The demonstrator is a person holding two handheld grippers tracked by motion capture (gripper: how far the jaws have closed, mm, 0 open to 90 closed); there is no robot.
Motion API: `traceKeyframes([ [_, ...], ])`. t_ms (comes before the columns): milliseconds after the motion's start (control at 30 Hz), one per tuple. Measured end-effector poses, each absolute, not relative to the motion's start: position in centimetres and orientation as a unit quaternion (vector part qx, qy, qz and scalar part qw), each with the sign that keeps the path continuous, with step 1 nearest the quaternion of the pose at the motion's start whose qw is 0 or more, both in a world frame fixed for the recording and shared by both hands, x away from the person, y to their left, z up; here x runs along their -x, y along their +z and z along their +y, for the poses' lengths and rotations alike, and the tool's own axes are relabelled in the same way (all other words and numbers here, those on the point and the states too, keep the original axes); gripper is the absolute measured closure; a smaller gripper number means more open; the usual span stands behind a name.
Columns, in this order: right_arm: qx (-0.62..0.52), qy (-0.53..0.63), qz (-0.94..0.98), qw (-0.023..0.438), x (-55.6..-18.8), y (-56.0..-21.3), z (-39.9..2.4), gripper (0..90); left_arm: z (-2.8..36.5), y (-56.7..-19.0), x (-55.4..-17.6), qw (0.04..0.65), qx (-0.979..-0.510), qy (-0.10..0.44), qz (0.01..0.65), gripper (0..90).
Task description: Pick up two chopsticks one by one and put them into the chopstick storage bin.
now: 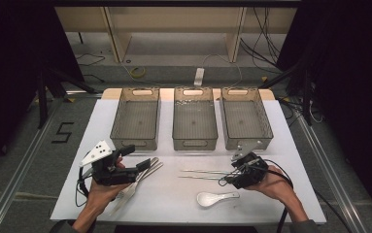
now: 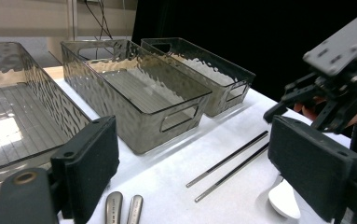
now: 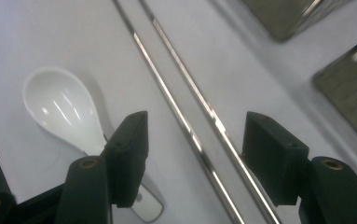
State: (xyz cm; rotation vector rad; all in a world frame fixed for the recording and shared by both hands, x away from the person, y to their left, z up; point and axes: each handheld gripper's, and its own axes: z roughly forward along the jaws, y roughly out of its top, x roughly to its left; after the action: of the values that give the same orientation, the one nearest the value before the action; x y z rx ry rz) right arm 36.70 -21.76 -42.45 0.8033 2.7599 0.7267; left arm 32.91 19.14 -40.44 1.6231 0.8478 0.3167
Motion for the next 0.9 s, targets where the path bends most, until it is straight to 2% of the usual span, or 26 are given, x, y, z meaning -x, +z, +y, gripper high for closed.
traceKeyframes([
  [467,-0.253,0.144,0.955,0.059,-38.7,-44.9,-20.8,61.3,19.0,-40.5,-32.9,0.597,-0.702,0.135,0.364,15.5],
  [900,-0.223,0.112,0.967,0.045,-39.2,-45.5,-20.0,73.9,19.0,-40.5,-32.9,0.595,-0.705,0.136,0.361,15.6],
])
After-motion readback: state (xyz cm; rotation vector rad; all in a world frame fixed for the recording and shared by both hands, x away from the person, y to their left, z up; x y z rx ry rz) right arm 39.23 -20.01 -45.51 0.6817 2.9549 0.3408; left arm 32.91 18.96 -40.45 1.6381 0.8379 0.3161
